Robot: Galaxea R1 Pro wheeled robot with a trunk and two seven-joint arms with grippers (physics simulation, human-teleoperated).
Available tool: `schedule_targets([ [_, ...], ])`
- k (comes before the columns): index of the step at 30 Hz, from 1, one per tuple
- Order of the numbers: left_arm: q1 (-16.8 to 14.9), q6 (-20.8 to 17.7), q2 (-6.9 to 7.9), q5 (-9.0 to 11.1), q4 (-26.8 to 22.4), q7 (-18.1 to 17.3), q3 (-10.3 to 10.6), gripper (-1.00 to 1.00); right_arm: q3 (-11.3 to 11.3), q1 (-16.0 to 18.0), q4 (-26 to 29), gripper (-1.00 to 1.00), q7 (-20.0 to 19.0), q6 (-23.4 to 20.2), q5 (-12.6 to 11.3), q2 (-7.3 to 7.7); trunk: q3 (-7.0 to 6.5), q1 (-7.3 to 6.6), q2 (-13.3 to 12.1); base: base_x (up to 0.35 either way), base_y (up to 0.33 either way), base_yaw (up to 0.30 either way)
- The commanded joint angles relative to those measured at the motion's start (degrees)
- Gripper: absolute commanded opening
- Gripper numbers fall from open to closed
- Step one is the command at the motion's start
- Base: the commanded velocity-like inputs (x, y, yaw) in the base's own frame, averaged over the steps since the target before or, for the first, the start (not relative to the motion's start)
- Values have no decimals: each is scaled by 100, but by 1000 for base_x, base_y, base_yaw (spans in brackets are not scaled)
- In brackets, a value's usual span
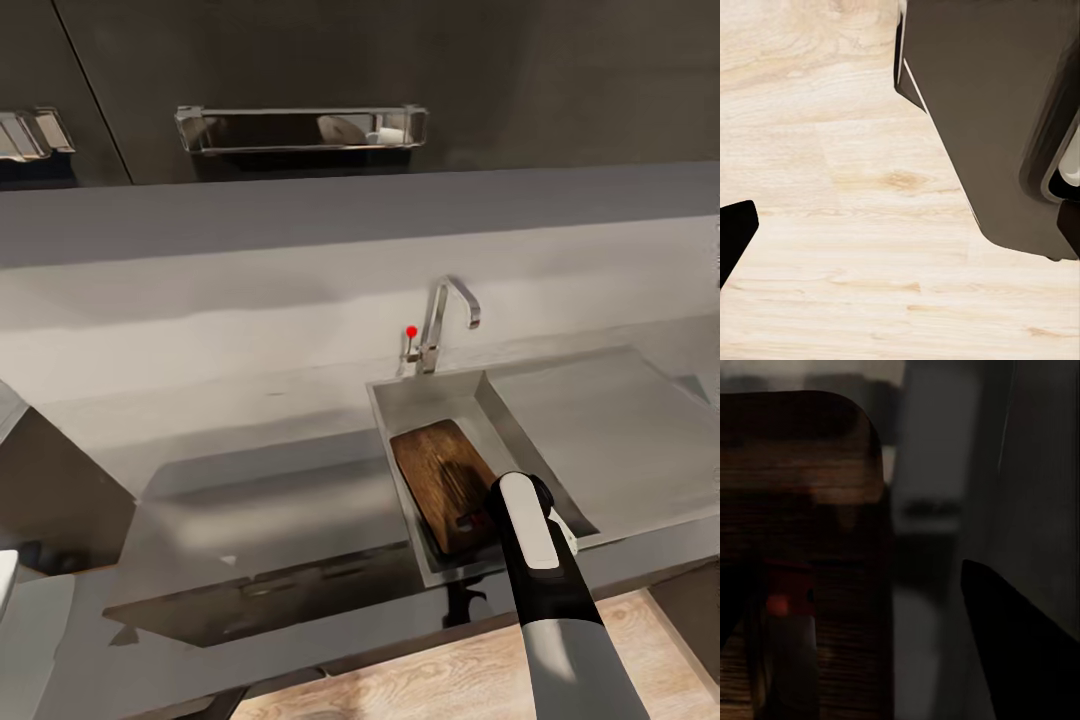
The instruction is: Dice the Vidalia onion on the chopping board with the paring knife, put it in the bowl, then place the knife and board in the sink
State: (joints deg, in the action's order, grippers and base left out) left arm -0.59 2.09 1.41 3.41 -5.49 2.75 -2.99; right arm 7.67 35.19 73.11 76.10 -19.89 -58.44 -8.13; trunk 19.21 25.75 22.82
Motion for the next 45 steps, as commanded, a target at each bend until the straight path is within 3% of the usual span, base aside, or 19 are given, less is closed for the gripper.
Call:
schedule_targets([
  [1, -3, 17, -1, 36, 4, -2, -26, 100, 13, 5, 7, 100, 28, -68, -12, -4, 0, 3, 9, 0, 0, -74],
  [8, -3, 19, -2, 36, 4, -2, -26, 100, 3, 5, 10, 100, -49, -68, -18, -4, -28, 3, 9, 0, 0, -30],
  [15, -3, 18, -1, 35, 4, -2, -26, 100, -19, 5, 11, 100, -533, -81, -18, -4, -30, 3, 9, 0, 0, -1],
  [31, -3, 19, -5, 37, 4, -2, -26, 100, -45, 5, 56, 100, -610, -228, -27, -4, -30, 3, 9, 0, 0, 0],
  [38, -3, 19, -6, 34, 4, -2, -26, 100, -384, 5, 228, 100, -613, -234, -27, -4, -30, 3, 9, 0, 0, 0],
  [40, -3, 19, -6, 34, 4, -2, -26, 100, -651, 5, 450, 100, -631, -274, -27, -4, -30, 3, 9, 0, 0, 0],
  [41, -3, 19, -7, 36, 4, -2, -26, 100, -763, 5, 554, 100, -705, -381, -27, -4, -30, 3, 9, 0, 0, 0],
  [45, -3, 19, -9, 37, 4, -2, -26, 100, -863, 5, 659, 100, -1041, -665, -27, -4, -30, 3, 9, 0, 0, 0],
])
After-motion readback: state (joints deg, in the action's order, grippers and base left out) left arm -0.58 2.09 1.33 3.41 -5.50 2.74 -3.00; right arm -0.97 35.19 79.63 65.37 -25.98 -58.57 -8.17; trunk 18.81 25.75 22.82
